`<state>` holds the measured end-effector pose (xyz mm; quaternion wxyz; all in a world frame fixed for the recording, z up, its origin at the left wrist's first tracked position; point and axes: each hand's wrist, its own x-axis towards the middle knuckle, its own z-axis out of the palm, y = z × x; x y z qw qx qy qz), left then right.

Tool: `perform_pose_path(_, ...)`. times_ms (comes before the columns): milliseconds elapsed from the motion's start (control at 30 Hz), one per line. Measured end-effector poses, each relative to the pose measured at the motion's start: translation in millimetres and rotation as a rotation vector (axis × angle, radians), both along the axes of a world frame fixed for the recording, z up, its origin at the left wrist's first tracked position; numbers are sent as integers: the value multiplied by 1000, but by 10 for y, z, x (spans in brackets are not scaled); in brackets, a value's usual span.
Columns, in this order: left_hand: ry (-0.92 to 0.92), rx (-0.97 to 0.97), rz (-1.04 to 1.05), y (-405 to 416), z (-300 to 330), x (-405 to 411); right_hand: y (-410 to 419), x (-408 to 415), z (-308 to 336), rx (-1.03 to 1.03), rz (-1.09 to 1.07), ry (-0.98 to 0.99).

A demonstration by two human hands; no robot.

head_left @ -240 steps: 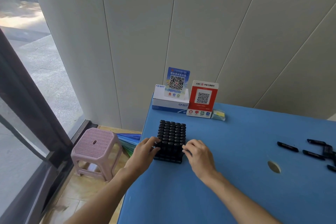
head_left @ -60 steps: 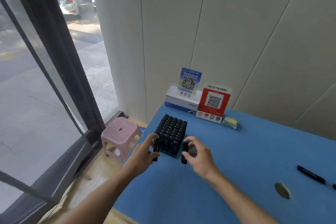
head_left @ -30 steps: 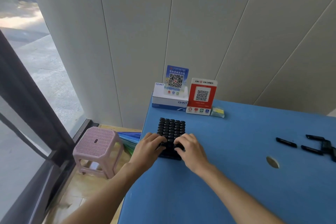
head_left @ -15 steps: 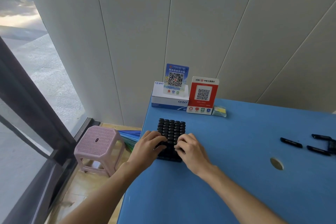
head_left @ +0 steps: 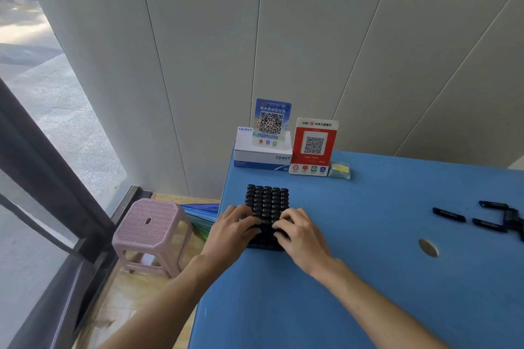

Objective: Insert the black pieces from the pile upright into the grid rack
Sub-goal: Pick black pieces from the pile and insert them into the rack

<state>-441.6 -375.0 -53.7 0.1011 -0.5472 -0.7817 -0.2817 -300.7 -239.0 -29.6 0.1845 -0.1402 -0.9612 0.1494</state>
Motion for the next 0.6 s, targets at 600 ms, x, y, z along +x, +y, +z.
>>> perform_pose_path(600,181,-68,-72,547,192,1006,591,1576,219,17,-382,-174)
